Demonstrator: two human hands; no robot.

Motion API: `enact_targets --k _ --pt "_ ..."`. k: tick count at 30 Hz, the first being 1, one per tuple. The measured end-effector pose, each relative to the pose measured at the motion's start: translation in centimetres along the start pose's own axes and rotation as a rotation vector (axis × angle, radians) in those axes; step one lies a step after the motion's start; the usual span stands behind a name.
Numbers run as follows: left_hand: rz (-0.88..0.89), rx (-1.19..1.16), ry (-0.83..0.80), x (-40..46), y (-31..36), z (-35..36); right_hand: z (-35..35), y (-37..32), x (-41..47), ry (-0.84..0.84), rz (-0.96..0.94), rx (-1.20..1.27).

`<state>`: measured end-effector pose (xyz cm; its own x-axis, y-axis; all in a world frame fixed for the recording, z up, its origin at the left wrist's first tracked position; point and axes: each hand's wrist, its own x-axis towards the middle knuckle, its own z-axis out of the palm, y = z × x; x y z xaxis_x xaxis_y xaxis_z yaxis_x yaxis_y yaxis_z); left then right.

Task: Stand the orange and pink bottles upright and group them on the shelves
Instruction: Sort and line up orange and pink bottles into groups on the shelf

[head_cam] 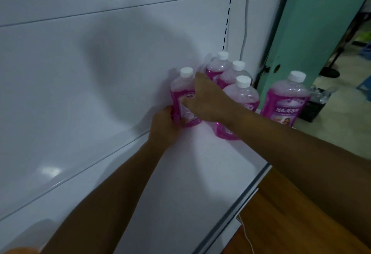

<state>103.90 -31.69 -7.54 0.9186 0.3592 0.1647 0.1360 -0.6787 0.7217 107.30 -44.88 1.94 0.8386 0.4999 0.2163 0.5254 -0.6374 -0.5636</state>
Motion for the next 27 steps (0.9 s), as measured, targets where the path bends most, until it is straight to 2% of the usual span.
enact_targets --k 8,12,15,18,22,27 --pt "-0.064 0.212 -0.115 -1.7 -1.2 -3.1 0.7 -1.9 -2.5 0.107 -0.039 -0.115" --pt "-0.061 0.285 -0.11 -5.4 -1.5 -6.4 1.1 -4.0 -4.9 0.139 -0.078 -0.263" --pt "-0.058 0.343 -0.047 -9.3 -1.6 -9.0 2.0 -6.1 -7.5 0.118 -0.144 -0.296" --pt "-0.06 0.39 0.046 -14.3 -1.7 -11.7 3.4 -8.5 -10.8 0.042 -0.25 -0.185" --pt "-0.089 0.419 0.163 -21.6 -1.9 -15.2 5.7 -10.7 -15.6 -0.174 -0.388 0.021" --pt "-0.233 0.496 0.289 -31.4 -2.8 -20.5 8.6 -14.3 -21.1 -0.393 -0.502 0.123"
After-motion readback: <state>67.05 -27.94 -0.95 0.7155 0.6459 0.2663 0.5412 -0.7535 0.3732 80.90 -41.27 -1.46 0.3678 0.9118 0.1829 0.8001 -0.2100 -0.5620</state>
